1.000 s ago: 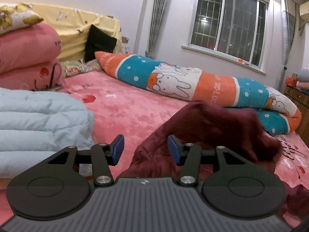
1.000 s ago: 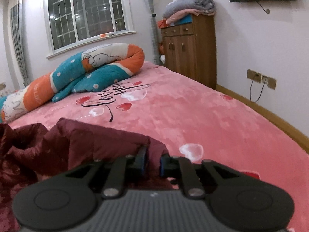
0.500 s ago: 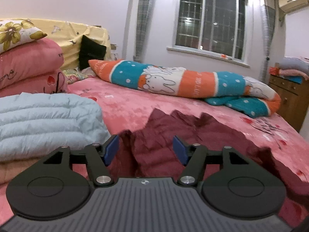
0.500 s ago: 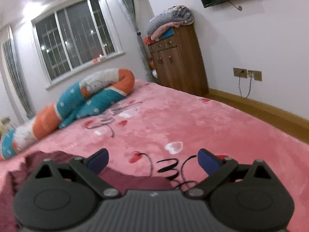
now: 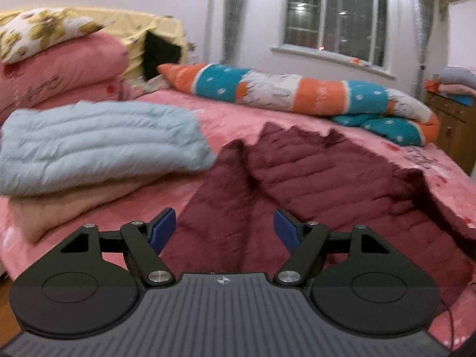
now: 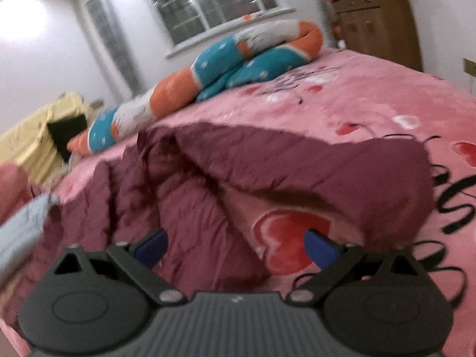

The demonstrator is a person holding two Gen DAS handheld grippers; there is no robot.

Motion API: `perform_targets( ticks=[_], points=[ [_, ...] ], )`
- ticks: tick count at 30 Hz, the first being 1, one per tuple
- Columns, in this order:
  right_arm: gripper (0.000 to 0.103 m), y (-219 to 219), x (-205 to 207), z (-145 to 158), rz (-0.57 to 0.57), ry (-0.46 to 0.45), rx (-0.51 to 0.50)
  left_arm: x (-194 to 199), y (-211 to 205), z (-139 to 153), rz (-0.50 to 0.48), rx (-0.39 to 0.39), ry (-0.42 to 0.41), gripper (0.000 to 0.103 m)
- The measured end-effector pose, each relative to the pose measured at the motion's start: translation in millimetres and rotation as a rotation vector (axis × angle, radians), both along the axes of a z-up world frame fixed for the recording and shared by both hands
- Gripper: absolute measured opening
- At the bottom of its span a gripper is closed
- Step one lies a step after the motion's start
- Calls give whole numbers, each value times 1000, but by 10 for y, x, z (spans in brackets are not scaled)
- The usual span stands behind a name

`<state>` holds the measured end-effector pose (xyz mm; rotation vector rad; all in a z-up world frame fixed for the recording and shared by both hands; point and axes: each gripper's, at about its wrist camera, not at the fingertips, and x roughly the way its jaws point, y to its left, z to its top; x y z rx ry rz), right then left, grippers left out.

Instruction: Fold large clothes

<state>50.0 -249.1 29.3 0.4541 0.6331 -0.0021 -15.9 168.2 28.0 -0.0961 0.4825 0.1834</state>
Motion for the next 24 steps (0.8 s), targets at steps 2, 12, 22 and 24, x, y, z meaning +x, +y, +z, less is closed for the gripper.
perform_targets(
  ticks=[2, 12, 22, 24],
  points=[
    [97, 30, 95, -75, 22, 12, 8, 31, 105, -86, 26, 4, 23, 89],
    [83, 161, 207, -350, 86, 84, 90, 396, 439, -649, 81, -83, 172, 87],
    [15, 255, 192, -381, 142, 87, 205, 466, 335, -835, 34, -140, 178, 34],
    [10, 291, 157, -333, 146, 79, 205, 469, 263, -784, 22, -123, 175, 17]
  ],
)
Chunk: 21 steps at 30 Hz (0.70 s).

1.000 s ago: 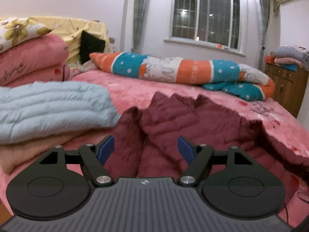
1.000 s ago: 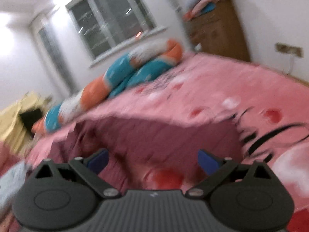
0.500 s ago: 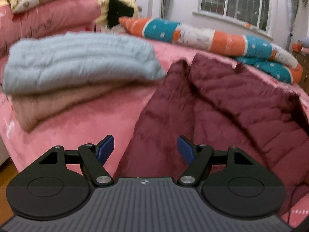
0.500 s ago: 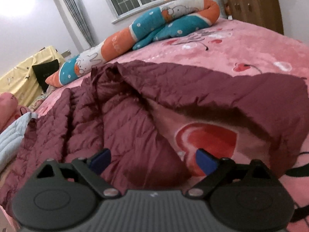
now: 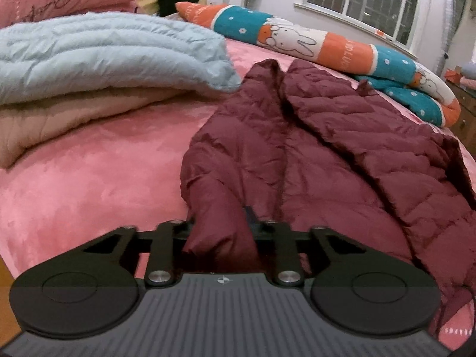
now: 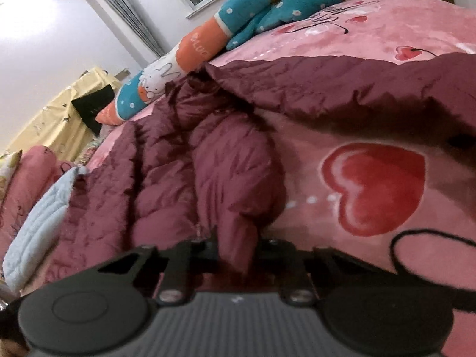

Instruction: Fold large clothes

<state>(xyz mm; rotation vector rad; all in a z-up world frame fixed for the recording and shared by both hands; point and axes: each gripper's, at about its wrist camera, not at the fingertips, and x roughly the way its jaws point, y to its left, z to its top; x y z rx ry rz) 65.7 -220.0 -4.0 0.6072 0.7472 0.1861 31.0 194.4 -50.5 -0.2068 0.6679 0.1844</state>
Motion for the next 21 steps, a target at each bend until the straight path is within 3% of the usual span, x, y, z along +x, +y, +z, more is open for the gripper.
perform_targets(
  ticks=[3, 6, 14, 21],
  points=[
    [6, 34, -71, 94, -14, -3, -16, -14, -80, 98, -16, -1, -12, 7],
    [5, 26, -209, 271, -28, -24, -25, -62, -156, 222, -50, 4, -26, 4],
    [4, 49, -711, 702, -40, -82, -59, -309, -430, 616, -201, 8, -92, 3],
    [3, -116, -1295, 885, -89, -85, -53, -673, -579, 767, -328, -5, -104, 4]
  ],
)
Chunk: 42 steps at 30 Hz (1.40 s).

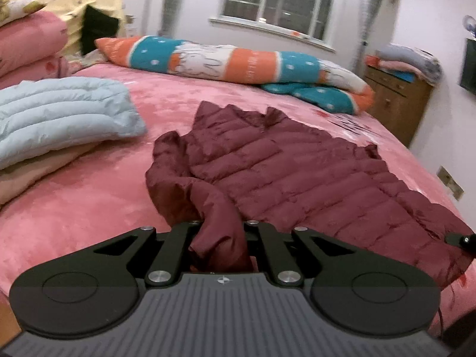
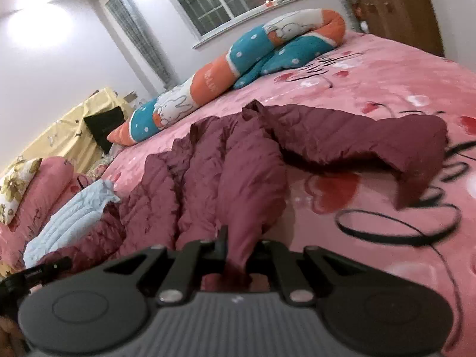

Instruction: Fold large clothes

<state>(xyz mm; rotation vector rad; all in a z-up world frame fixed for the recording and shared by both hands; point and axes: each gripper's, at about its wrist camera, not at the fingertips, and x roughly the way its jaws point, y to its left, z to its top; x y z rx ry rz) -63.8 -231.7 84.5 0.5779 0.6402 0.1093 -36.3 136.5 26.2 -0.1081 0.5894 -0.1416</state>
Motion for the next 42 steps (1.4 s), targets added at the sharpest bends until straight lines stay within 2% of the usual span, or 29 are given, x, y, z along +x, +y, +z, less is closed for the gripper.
perform_targets(
  ticks=[5, 12, 15, 16, 19, 20, 22, 23, 24, 26, 31, 34, 36, 42],
  points=[
    [3, -26, -409, 65, -8, 29, -4, -302, -33, 45, -72, 24, 6, 4],
    [4, -63, -792, 116, -25, 73, 4, -563, 33, 27, -118, 82, 36, 7],
    [7, -97, -822, 97, -46, 106, 0, -589, 56, 1, -108, 99, 50, 11],
    [13, -105, -828, 105, -59, 112, -11, -589, 62, 9, -102, 101, 55, 12],
    [22, -120, -916, 135, -102, 111, -36, -630, 61, 52, -88, 120, 54, 24],
    [30, -137, -942, 148, -119, 106, -40, -645, 68, 73, -87, 128, 50, 27],
    [39, -171, -999, 173, -148, 87, -43, -680, 70, 116, -76, 147, 34, 38],
    [40, -177, -1018, 189, -158, 77, -50, -700, 56, 135, -75, 154, 26, 50],
    [41, -196, -1053, 195, -164, 67, -55, -714, 53, 160, -75, 160, 14, 57],
    [43, -190, -1047, 222, -161, 40, -53, -737, 48, 209, -74, 178, -6, 60],
    [58, -19, -919, 275, -84, -17, -65, -757, 4, 308, -84, 192, -49, 64],
    [60, 139, -739, 215, 10, -36, -20, -708, -76, 332, -101, 176, -66, 64],
    [60, 260, -588, 137, 76, -23, 14, -669, -130, 321, -119, 172, -74, 64],
    [60, 536, -174, -137, 197, 80, 25, -504, -280, 212, -174, 148, -74, 64]
  ],
)
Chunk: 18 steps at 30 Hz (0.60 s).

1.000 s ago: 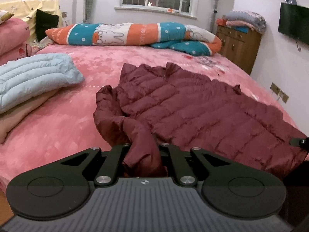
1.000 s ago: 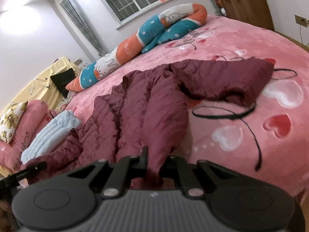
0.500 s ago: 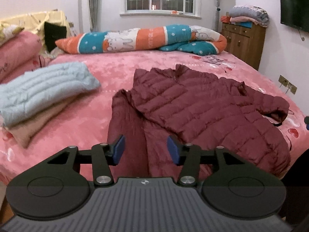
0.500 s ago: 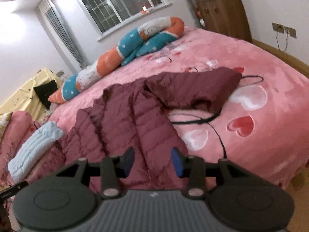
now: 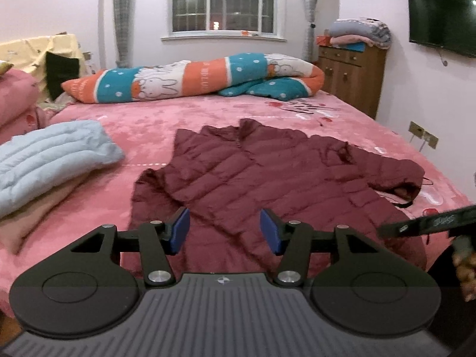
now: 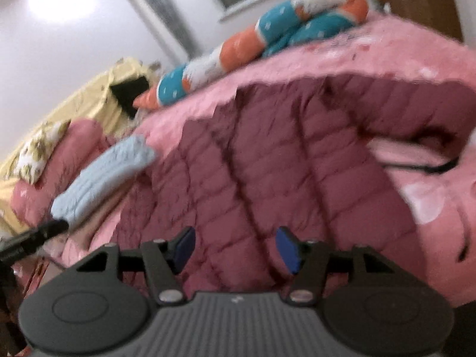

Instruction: Fold large clothes

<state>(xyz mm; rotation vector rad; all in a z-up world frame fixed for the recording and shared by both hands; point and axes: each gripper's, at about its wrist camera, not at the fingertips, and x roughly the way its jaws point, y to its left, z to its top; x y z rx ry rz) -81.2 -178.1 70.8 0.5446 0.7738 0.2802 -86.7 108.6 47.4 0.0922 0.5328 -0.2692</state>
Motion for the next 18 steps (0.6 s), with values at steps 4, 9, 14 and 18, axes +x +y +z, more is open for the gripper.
perform_targets(
  ticks=[4, 9, 14, 18],
  points=[
    [60, 161, 145, -179, 77, 57, -23, 83, -41, -138, -41, -3, 23, 64],
    [40, 268, 255, -311, 136, 96, -41, 130, -115, -320, -112, 5, 48, 64],
    [7, 260, 323, -357, 177, 119, 34, 101, -213, -470, -213, 39, 32, 66],
    [2, 173, 351, -257, 149, 77, 78, 26, -311, -579, -298, 54, 31, 70]
  ],
)
